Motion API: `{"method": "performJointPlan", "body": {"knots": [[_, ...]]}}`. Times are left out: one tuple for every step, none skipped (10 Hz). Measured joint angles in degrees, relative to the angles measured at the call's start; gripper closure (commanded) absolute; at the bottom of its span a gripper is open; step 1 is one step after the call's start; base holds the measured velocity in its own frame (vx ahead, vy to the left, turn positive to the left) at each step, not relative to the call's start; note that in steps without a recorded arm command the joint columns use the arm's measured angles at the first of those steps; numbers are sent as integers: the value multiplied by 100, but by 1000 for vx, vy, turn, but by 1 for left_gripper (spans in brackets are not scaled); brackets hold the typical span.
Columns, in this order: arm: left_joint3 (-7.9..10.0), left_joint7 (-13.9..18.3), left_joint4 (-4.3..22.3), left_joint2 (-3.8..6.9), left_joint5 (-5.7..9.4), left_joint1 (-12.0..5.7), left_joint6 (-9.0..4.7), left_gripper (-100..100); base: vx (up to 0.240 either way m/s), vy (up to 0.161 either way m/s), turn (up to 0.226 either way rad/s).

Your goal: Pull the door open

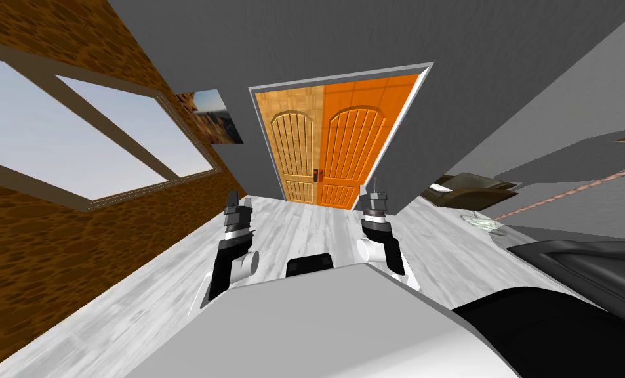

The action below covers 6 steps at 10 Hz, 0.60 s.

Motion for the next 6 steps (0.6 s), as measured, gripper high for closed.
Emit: {"method": "performJointPlan", "body": {"knots": [[7, 18, 145, 53, 20, -72, -10, -100, 175, -48, -33], [-7, 33, 223, 86, 28, -106, 0, -100, 169, -29, -35], [-16, 49, 300, 123, 40, -150, 22, -100, 174, -58, -62], [-27, 72, 399, 167, 57, -192, 37, -100, 185, -75, -52], [-48, 86, 523, 199, 67, -263, 61, -100, 166, -52, -46], [-54, 106, 622, 236, 83, -306, 75, -100, 114, -37, -40]]}}
